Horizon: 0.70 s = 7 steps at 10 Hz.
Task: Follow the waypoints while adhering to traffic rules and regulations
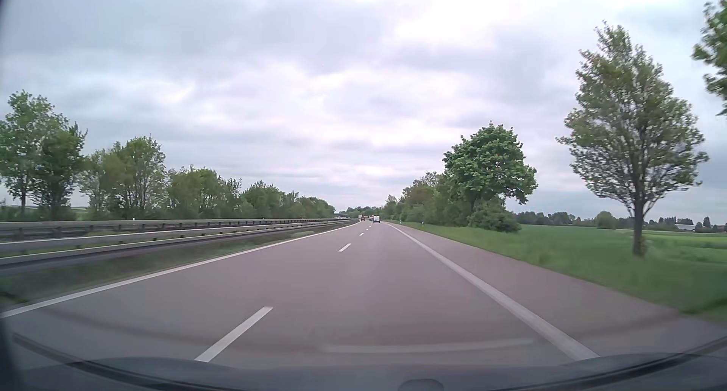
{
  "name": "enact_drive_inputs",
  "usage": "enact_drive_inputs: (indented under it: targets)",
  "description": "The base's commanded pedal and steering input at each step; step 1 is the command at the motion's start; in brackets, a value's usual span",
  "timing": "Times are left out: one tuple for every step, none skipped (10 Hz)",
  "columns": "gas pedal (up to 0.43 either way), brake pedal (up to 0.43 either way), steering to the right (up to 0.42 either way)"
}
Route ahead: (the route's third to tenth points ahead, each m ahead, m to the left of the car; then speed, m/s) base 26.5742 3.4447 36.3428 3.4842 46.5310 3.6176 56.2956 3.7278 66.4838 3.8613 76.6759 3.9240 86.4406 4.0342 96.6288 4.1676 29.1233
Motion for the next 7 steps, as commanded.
enact_drive_inputs:
  targets:
    - [0.118,0.0,0.0]
    - [0.118,0.0,-0.001]
    - [0.118,0.0,-0.001]
    - [0.118,0.0,0.0]
    - [0.118,0.0,-0.001]
    - [0.118,0.0,0.0]
    - [0.118,0.0,0.0]
